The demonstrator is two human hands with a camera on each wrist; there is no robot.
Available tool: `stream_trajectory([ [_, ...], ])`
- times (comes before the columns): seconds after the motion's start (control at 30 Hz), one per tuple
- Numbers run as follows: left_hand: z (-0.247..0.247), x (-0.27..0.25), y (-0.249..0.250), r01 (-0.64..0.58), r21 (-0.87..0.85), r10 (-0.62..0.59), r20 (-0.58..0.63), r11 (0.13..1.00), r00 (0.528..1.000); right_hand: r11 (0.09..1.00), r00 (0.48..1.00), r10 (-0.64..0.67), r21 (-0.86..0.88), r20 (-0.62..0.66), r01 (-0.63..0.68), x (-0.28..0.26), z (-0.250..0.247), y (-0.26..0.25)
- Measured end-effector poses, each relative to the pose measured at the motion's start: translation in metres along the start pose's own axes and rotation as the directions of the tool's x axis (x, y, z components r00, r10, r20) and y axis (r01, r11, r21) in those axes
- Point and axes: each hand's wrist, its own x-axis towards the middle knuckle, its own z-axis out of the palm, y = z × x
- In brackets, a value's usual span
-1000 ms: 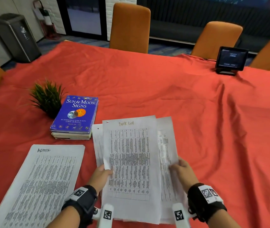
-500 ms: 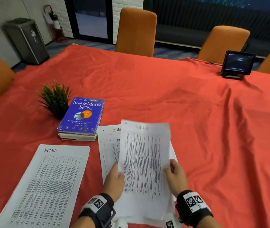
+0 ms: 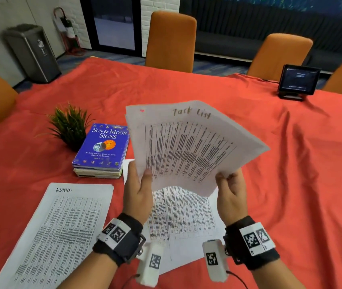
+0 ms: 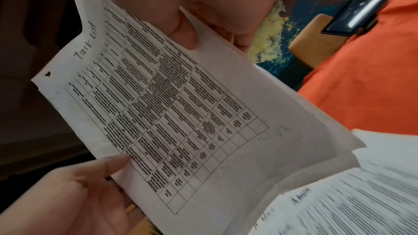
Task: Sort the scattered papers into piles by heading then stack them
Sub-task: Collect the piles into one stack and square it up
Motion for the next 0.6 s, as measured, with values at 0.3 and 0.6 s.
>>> stream_trajectory([
  [0.3,-0.007,-0.018,-0.026,0.163,0.007,-0.163,-0.019,0.987,0.986,0.975,0.976,0.216,-0.053,0.005,-0.215,-0.017,0.003,0.026],
  [0.6,-0.001,-0.002,0.004,0.028,-0.075,-0.033,-0.056,0.997,0.998,0.991,0.996,0.074,0.119,-0.047,-0.068,-0.003,0.003,0.003],
])
